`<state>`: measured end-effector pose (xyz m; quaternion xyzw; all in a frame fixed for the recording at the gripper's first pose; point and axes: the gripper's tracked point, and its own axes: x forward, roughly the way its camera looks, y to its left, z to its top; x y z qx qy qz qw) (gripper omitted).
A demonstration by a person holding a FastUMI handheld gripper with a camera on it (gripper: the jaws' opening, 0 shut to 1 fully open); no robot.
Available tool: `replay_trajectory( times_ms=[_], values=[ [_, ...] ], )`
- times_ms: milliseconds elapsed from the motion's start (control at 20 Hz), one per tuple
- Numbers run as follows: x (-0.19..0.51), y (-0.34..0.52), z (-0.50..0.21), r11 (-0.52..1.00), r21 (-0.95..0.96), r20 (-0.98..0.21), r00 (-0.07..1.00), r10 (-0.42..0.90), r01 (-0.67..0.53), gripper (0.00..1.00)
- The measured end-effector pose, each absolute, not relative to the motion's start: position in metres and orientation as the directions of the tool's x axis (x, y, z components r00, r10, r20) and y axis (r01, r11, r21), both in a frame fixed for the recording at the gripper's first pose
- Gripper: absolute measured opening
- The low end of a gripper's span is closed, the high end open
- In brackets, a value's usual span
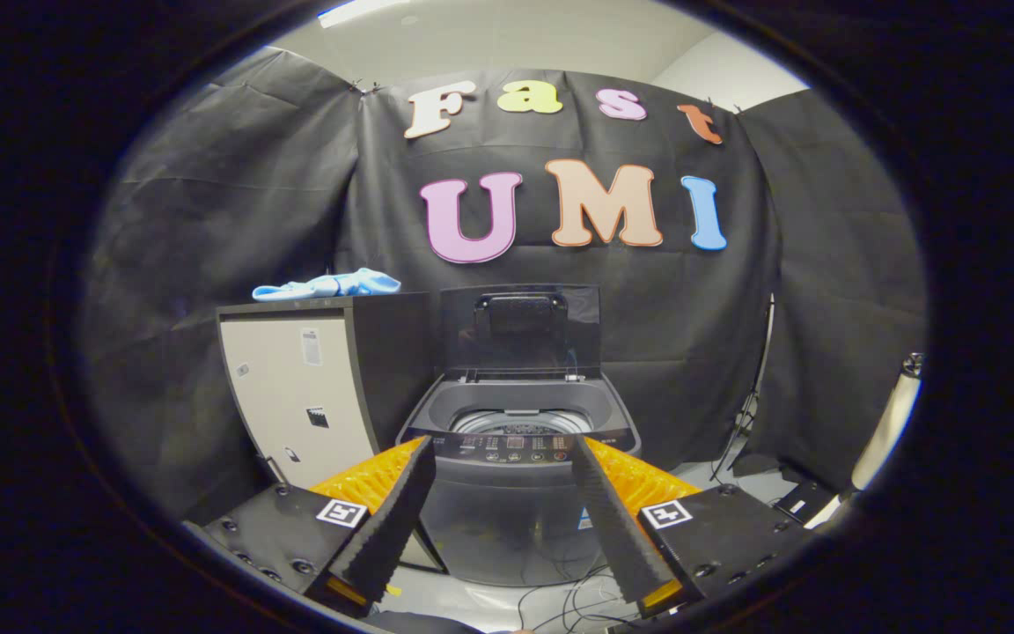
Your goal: Put the clothes into the washing machine and then close the washing machine lid.
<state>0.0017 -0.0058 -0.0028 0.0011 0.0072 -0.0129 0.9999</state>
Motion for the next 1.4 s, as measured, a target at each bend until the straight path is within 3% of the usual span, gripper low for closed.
replay_trajectory(
  times_ms=[650, 1050, 1400],
  values=[
    [0.011, -0.001, 0.008, 0.999, 0.005, 0.003, 0.999, -0.042, 0.042, 0.97],
    [0.060, 0.040, 0.088, 0.999, 0.043, 0.074, 0.997, -0.013, 0.010, 0.98],
    [0.118, 0.123, 0.162, 0.996, 0.042, 0.102, 0.992, 0.071, -0.076, 0.98]
  ],
)
